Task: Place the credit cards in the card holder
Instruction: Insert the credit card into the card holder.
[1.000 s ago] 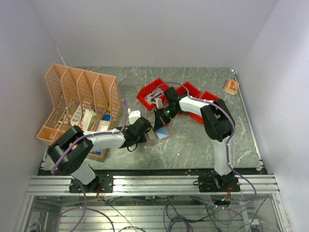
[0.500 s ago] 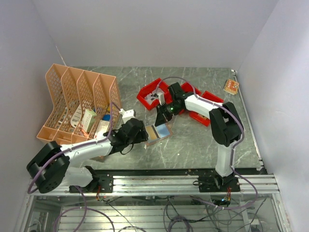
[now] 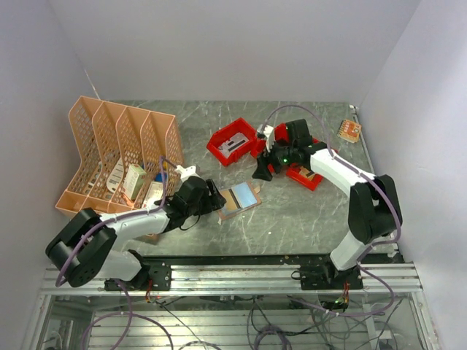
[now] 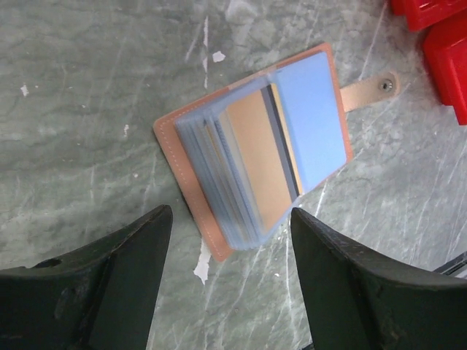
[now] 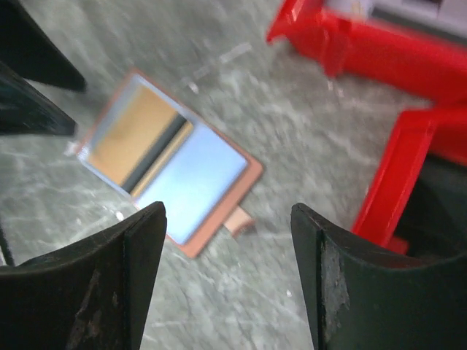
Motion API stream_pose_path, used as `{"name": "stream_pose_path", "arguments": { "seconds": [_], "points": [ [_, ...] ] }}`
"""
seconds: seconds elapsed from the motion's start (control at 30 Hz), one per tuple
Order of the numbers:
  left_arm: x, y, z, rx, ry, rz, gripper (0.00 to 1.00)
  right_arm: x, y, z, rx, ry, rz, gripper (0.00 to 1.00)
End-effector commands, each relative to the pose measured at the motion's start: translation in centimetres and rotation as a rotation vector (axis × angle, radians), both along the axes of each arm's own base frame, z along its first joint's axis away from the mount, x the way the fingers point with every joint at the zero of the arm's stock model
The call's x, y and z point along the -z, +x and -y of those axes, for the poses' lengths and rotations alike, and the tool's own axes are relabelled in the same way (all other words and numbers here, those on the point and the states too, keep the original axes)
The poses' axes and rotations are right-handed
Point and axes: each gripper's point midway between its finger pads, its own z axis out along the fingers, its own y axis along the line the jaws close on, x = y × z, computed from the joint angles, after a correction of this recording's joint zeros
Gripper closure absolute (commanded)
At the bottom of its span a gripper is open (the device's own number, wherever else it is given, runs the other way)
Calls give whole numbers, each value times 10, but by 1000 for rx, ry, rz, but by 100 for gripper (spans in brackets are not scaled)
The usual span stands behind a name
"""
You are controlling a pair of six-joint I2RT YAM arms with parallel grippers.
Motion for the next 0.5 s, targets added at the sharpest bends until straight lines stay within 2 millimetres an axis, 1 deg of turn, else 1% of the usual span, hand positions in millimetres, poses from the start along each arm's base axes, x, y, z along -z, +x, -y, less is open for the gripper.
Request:
{"name": "stream_pose_path", "arguments": {
  "seconds": [0.0,0.1,0.17,0.23,0.33,0.37,0.47],
  "points": [
    [2,6,2,-6,-44,-5,24,35,0,20,39,-122,-29,33],
    [8,7,2,-6,-42,-18,26,56,-3,27,68,-216,-77,40],
    [9,8,3,-4,-44,-20,27,70,-5,29,67,-244,-123,46],
    [11,7,3,-1,-42,-24,27,82,-7,28,65,-261,-160,49],
    [13,7,1,-6,-39,-25,27,92,-10,22,56,-277,-190,54],
    [13,7,0,-7,-38,-25,27,94,-10,20,58,-281,-195,58],
    [14,7,0,-3,-38,-26,27,99,-7,18,70,-304,-198,76]
  ]
}}
